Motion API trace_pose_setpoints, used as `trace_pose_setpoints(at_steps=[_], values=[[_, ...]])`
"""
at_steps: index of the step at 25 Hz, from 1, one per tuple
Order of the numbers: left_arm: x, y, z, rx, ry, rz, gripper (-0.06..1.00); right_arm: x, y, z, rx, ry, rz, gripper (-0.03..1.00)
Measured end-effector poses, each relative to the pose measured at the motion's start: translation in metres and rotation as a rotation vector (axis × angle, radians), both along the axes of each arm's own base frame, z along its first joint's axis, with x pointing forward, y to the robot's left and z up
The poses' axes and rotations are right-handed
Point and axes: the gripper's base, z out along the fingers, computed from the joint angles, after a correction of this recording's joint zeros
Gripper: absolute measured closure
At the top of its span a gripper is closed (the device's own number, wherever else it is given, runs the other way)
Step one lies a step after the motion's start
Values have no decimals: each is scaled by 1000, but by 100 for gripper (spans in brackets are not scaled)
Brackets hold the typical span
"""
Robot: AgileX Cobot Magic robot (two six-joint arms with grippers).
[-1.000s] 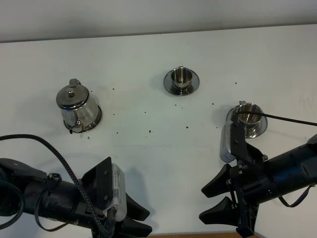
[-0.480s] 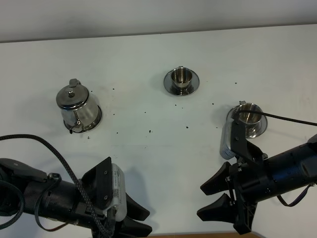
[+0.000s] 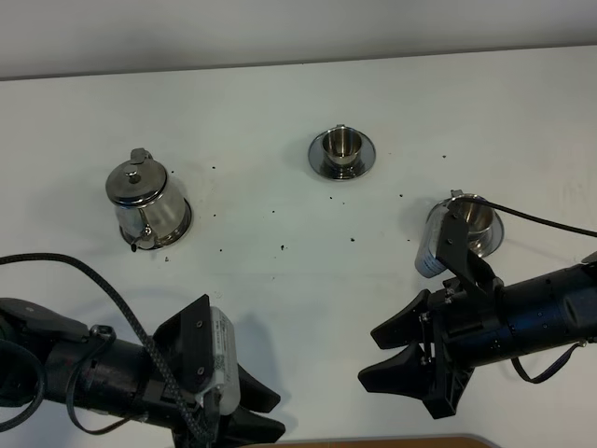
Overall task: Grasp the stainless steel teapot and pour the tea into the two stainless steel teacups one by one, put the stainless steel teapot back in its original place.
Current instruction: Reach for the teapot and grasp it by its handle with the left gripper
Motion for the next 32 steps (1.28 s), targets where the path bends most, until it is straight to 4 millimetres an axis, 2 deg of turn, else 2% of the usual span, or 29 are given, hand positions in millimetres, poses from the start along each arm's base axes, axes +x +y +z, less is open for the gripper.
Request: trace_pose_setpoints(at_steps=[8, 14, 19, 23, 28, 32], values=[[7, 1, -2, 24, -17, 84, 57, 2, -2, -2, -28, -45, 2, 41], [30, 4, 2, 93, -55, 299, 57, 21, -4, -1, -118, -136, -103, 41], [43, 9, 28, 83, -115, 480, 57, 39, -10, 29, -165, -275, -278, 41], [42, 12, 53, 17, -168, 554, 57, 41, -20, 57, -162, -361, -413, 41], [49, 17, 78, -39, -190, 707, 57, 44, -31, 87, -103, -352, -644, 41], [61, 15, 97, -88, -196, 774, 57, 47, -27, 106, -22, -314, -689, 41]])
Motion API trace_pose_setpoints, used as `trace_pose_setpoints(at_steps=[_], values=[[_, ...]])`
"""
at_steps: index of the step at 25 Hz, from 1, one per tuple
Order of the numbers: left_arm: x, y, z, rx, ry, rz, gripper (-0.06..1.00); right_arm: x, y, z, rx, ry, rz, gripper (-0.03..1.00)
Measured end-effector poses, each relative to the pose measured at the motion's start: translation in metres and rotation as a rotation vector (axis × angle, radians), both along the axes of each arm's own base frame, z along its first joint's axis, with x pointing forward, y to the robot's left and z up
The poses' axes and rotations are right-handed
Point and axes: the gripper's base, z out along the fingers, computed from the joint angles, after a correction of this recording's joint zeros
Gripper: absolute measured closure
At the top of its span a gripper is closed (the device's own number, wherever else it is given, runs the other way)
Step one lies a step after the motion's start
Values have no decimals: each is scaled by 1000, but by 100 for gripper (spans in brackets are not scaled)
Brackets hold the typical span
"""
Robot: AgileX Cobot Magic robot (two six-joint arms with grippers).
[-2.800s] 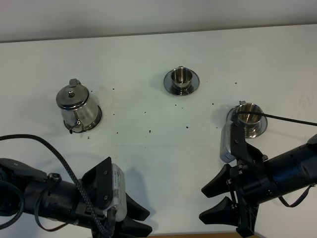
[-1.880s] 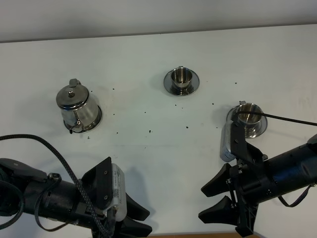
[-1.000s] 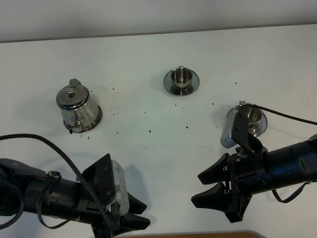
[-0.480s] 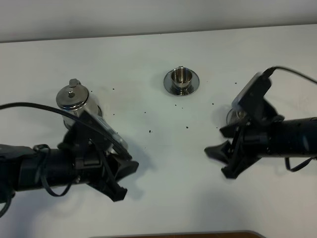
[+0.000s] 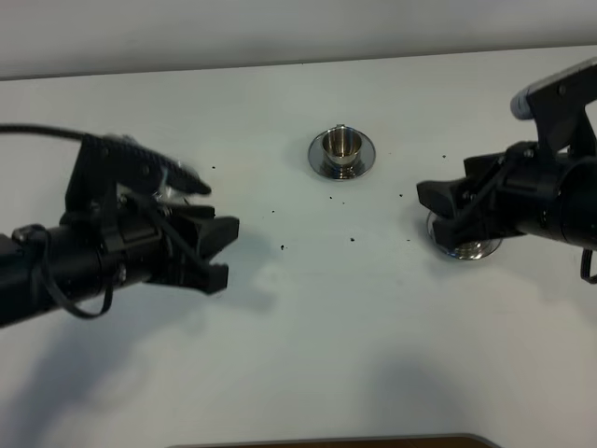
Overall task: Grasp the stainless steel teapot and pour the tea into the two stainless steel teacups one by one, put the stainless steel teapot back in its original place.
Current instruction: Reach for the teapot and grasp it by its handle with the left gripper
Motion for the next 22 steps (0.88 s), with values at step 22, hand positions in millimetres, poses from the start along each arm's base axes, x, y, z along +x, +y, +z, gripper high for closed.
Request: trace_pose_setpoints(at_steps=[22], values=[[13, 21, 63, 376, 306, 168, 57, -24, -34, 53, -497, 524, -25, 43]])
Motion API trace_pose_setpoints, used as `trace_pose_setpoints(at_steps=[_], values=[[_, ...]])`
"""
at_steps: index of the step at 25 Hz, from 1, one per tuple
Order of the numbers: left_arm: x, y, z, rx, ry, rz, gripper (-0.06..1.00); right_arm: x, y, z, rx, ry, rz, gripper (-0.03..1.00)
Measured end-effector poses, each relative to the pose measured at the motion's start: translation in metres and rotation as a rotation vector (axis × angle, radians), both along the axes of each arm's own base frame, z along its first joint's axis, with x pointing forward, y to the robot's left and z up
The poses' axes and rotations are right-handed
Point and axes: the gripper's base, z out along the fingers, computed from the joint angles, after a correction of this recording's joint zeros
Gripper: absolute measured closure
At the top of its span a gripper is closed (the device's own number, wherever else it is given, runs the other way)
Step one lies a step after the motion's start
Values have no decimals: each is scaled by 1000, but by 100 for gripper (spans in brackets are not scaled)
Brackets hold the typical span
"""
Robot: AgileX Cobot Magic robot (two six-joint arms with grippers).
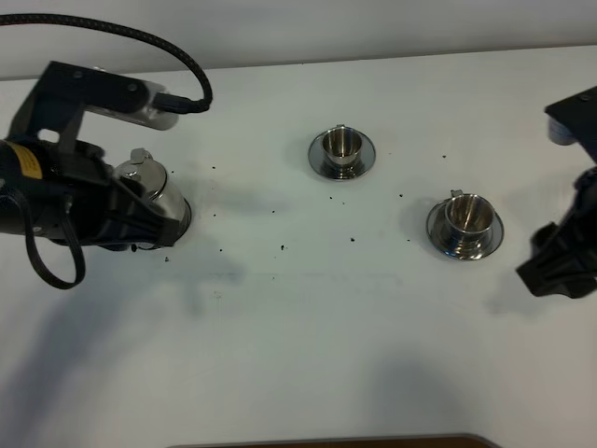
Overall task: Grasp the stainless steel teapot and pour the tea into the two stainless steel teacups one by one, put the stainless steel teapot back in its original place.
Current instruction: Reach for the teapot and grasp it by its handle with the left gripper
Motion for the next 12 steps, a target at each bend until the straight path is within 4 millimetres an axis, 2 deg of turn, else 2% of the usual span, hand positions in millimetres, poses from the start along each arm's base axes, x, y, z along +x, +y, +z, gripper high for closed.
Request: trace_pose_setpoints(at_steps=[5, 7, 12], values=[[3, 7, 0, 58, -21, 52, 57, -22, -21, 20, -52, -57, -61, 46], [3, 6, 1, 52, -28, 55, 57, -37, -32, 24, -49, -99, -64, 46], [5, 6, 2, 43, -46, 56, 57, -86, -59, 12, -31, -160, -36, 47]])
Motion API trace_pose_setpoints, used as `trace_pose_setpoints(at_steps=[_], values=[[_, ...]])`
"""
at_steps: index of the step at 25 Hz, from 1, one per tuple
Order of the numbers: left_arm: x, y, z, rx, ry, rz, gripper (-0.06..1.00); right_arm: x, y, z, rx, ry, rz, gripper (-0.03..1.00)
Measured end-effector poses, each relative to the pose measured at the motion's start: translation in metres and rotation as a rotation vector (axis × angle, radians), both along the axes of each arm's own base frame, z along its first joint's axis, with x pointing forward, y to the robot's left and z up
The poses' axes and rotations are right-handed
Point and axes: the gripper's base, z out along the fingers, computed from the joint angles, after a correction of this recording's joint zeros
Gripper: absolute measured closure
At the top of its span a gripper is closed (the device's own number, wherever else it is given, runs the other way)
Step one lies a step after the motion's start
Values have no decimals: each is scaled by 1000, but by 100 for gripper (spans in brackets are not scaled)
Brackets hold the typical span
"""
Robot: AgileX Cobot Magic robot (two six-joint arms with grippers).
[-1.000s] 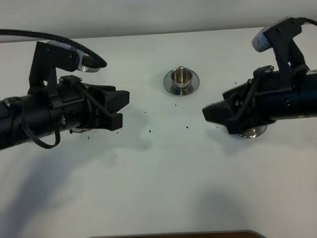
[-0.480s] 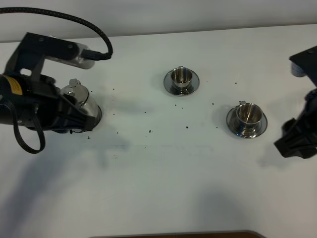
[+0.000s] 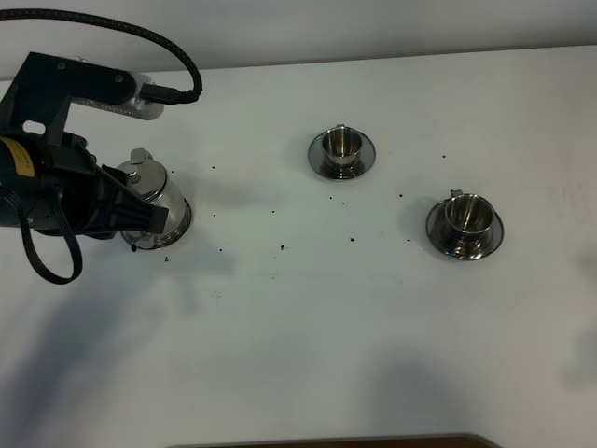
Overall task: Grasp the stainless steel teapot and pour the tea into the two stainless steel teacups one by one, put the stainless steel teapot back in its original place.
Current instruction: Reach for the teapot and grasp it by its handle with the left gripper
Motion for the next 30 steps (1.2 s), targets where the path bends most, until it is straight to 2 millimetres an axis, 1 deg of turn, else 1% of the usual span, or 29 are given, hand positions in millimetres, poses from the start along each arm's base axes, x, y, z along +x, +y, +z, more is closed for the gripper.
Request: trace_pose_setpoints(at_steps=[3, 7, 9, 11, 13, 18, 21, 25, 30], values=[[1, -1, 1, -7, -16, -2, 57, -29, -16, -9, 37, -67, 1, 47], [3, -1, 2, -15, -34, -3, 57, -58, -32, -26, 76, -137, 3, 47], [3, -2, 2, -18, -41, -4, 57, -67, -37, -24, 130, -216, 6, 47], [3, -2, 3, -21, -47, -4, 57, -73, -38, -24, 181, -293, 19, 47], [5, -2, 3, -28, -61, -6, 57, -76, -40, -26, 197, -330, 28, 47], [8, -4, 7, -53, -115, -10, 57, -78, -41, -26, 204, -345, 30, 47], [11, -6, 4, -52, -113, -11, 57, -80, -42, -25, 212, -360, 28, 47], [22, -11, -14, -26, -52, -11, 57, -88, -48, -24, 236, -423, -37, 47], [38, -18, -39, -6, 0, -14, 57, -99, -54, -23, 226, -517, -233, 47]])
